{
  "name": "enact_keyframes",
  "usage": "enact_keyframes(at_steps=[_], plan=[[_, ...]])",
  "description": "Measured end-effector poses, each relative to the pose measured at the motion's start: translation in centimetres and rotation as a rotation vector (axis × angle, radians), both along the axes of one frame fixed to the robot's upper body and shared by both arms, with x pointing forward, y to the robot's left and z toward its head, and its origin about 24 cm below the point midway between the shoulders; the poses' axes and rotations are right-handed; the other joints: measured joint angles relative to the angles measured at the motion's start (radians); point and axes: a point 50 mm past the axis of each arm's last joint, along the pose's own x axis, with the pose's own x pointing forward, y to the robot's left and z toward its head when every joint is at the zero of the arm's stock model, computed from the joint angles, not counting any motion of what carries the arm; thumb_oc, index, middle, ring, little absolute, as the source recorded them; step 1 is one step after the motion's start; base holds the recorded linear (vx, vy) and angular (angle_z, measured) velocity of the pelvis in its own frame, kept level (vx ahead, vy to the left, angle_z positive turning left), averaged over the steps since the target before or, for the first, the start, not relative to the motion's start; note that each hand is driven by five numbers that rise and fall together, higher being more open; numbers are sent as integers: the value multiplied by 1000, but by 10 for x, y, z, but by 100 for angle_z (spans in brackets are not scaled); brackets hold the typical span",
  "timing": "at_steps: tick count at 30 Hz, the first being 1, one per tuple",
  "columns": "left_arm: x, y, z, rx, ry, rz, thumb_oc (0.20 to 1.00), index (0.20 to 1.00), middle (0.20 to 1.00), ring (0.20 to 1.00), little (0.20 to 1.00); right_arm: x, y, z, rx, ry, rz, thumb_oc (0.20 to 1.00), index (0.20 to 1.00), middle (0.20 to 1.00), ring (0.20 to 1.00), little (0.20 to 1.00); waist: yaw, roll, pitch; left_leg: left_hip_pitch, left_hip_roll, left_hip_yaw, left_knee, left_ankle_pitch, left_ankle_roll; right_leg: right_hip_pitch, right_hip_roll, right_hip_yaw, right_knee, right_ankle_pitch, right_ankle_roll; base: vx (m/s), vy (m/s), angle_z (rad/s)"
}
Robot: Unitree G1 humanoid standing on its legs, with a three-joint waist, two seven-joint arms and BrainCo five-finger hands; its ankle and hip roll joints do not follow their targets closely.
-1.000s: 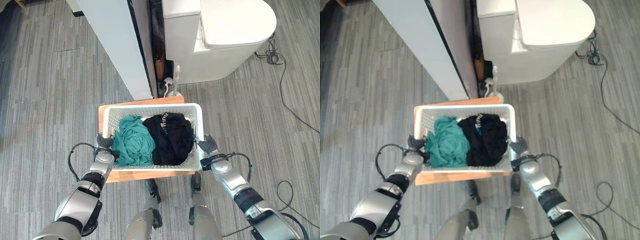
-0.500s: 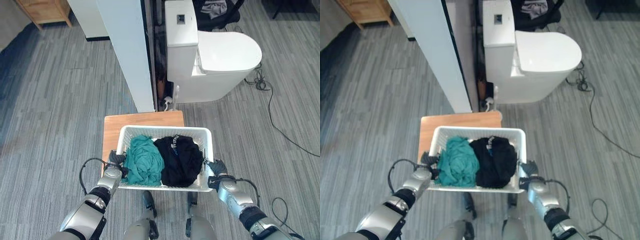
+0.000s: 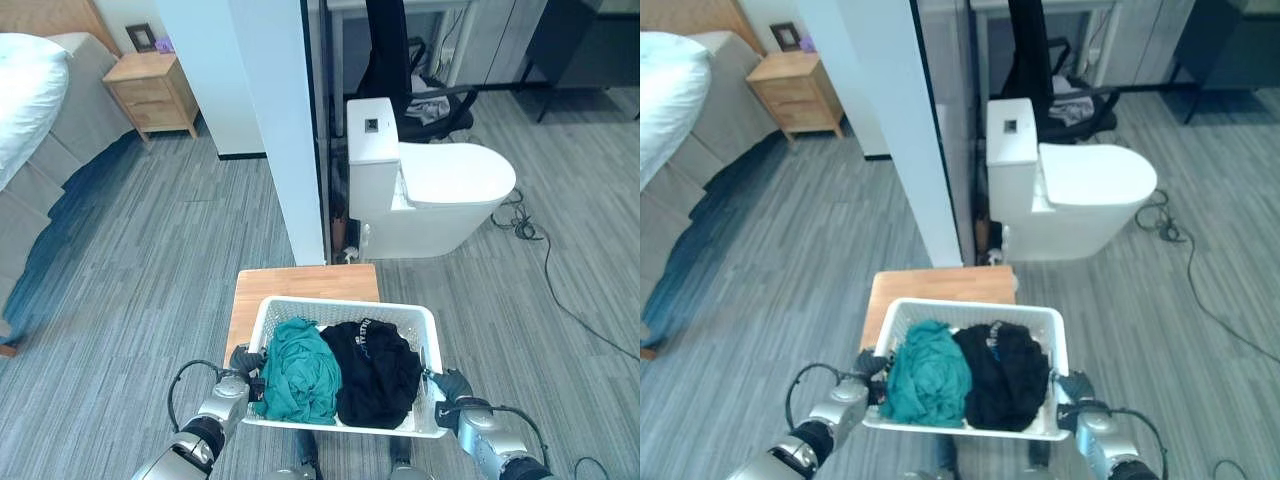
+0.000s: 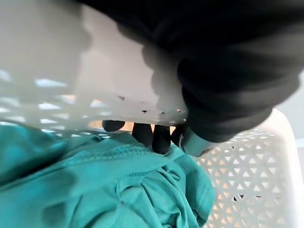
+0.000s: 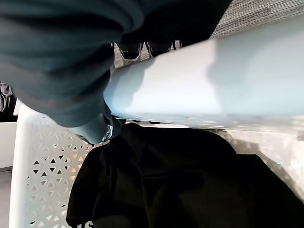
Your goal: Grab the laundry basket,head to the washer,open it,put in the laundry and shut it.
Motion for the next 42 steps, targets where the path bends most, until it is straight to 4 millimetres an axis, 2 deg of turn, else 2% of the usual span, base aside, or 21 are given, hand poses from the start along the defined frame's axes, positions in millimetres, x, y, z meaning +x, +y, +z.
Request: enact_keyframes(at_steps=[8, 12, 13, 15, 16, 17, 18, 21, 26, 27, 29, 30, 31, 32, 33, 34, 36, 39, 40, 41, 42], plan=[[-4, 5, -3, -14, 32, -35, 200, 200, 200, 200, 200, 0, -1, 0, -1, 17, 50, 200, 200, 200, 200, 200, -4, -12, -48, 59, 1, 39, 0, -21, 1, 31, 3, 46, -6, -5, 6, 29, -9, -14], [-12, 10, -9, 10, 68, -57, 200, 200, 200, 200, 200, -1, 2, -2, -16, 35, 97, 200, 200, 200, 200, 200, -6, -19, -47, 100, 4, 69, 9, -27, -20, 45, 18, 88, -5, -9, -2, -18, -29, -34], [-11, 11, -9, 11, 65, -57, 200, 200, 200, 200, 200, -1, 4, -2, -12, 34, 98, 200, 200, 200, 200, 200, -5, -36, -36, 93, -4, 36, 55, -31, -25, 47, 13, 102, 0, -14, -12, -8, 5, -38], [-15, 17, -10, 22, 77, -55, 200, 200, 200, 200, 200, 3, 7, -1, -14, 27, 121, 200, 200, 200, 200, 200, 23, -86, -6, 76, -24, -202, 161, -38, -23, 49, -9, 162, 16, -13, -19, -1, 73, -69], [-22, 14, -15, 8, 99, -56, 200, 200, 200, 200, 200, 5, 2, 1, -37, 26, 139, 200, 200, 200, 200, 200, 27, -70, -12, 86, -16, -252, 169, -70, -44, 53, -10, 169, 23, -12, -20, 1, 138, -65], [-24, 9, -17, -12, 111, -65, 200, 200, 200, 200, 200, 5, -5, 3, -60, 26, 143, 200, 200, 200, 200, 200, 19, -52, -11, 96, -7, -253, 169, -108, -42, 55, 0, 165, 26, -7, -15, -8, 149, -31], [-24, 3, -18, -30, 119, -75, 200, 200, 200, 200, 200, 5, -11, 4, -73, 27, 134, 200, 200, 200, 200, 200, 3, -31, -7, 110, -1, -248, 157, -138, -27, 66, 11, 160, 25, -4, -9, -46, 232, -37], [-27, 8, -21, -27, 149, -83, 200, 200, 200, 200, 200, 6, -7, 2, -66, 44, 165, 200, 200, 200, 200, 200, -4, -58, 5, 153, -47, -164, 140, -149, 3, 28, -26, 254, 54, 8, 7, -37, 162, -66], [-35, 18, -26, 10, 198, -94, 200, 200, 200, 200, 200, -1, 2, -6, -47, 90, 177, 200, 200, 200, 200, 200, -26, -83, 19, 167, -103, -55, 148, -165, 55, -15, -91, 303, 54, -1, 14, -76, 147, -68], [-35, 20, -26, 18, 197, -102, 200, 200, 200, 200, 200, -4, 4, -8, -38, 105, 179, 200, 200, 200, 200, 200, -24, -91, 24, 165, -115, 2, 153, -172, 67, -46, -107, 329, 53, -14, 30, -107, 61, -93], [-36, 24, -26, 29, 200, -99, 200, 200, 200, 200, 200, 1, 9, -7, -24, 94, 181, 200, 200, 200, 200, 200, -9, -91, 26, 155, -105, 75, 152, -179, 80, -87, -122, 302, 56, -36, 66, -102, 60, -111], [-35, 27, -24, 27, 193, -86, 200, 200, 200, 200, 200, 2, 11, -7, -19, 89, 183, 200, 200, 200, 200, 200, -10, -90, 26, 147, -98, 92, 152, -186, 90, -106, -123, 279, 62, -13, 90, -177, 133, -94], [-30, 34, -20, 38, 174, -75, 200, 200, 200, 200, 200, 3, 16, -8, -8, 88, 185, 200, 200, 200, 200, 200, -1, -98, 30, 146, -87, 129, 153, -181, 96, -114, -135, 91, 92, -23, 79, -141, 125, -70], [-30, 34, -21, 41, 174, -78, 200, 200, 200, 200, 200, 4, 14, -8, -11, 89, 181, 200, 200, 200, 200, 200, 10, -94, 34, 150, -78, 150, 145, -174, 94, -113, -147, 13, 108, -35, 34, -129, 81, -66], [-30, 29, -22, 36, 177, -88, 200, 200, 200, 200, 200, 8, 12, -5, -14, 76, 171, 200, 200, 200, 200, 200, 12, -68, 50, 163, -52, 160, 141, -171, 91, -126, -159, -48, 161, -59, 21, -24, 33, -57], [-28, 29, -20, 28, 166, -88, 200, 200, 200, 200, 200, 13, 8, -2, -27, 68, 178, 200, 200, 200, 200, 200, 14, -39, 60, 183, -18, 174, 120, -167, 92, -128, -150, -79, 283, -70, 62, -51, 7, -52], [-29, 32, -20, 30, 170, -76, 200, 200, 200, 200, 200, 10, 10, -4, -18, 81, 189, 200, 200, 200, 200, 200, 24, -39, 59, 208, -1, 211, 90, -145, 73, -103, -142, -120, 396, -99, 62, -106, -90, -43], [-35, 38, -22, 31, 193, -58, 200, 200, 200, 200, 200, 14, 17, -7, -14, 105, 229, 200, 200, 200, 200, 200, 54, -7, 52, 231, 68, 292, 70, -113, 28, -53, -80, -247, 470, -221, 4, -129, -130, -83], [-32, 44, -20, 41, 187, -50, 200, 200, 200, 200, 200, 16, 18, -6, -6, 100, 240, 200, 200, 200, 200, 200, 57, -15, 57, 224, 80, 323, 91, -115, 23, -40, -68, -288, 426, -237, -71, -71, -224, -89], [-32, 43, -20, 35, 187, -52, 200, 200, 200, 200, 200, 14, 16, -6, -11, 106, 244, 200, 200, 200, 200, 200, 48, -8, 56, 215, 90, 328, 102, -114, 23, -39, -30, -286, 395, -215, -118, -13, -236, -73], [-33, 42, -21, 29, 190, -53, 200, 200, 200, 200, 200, 12, 13, -7, -22, 116, 252, 200, 200, 200, 200, 200, 50, -4, 52, 209, 110, 312, 107, -114, 24, -34, 13, -265, 358, -197, -133, 46, -252, -81]])
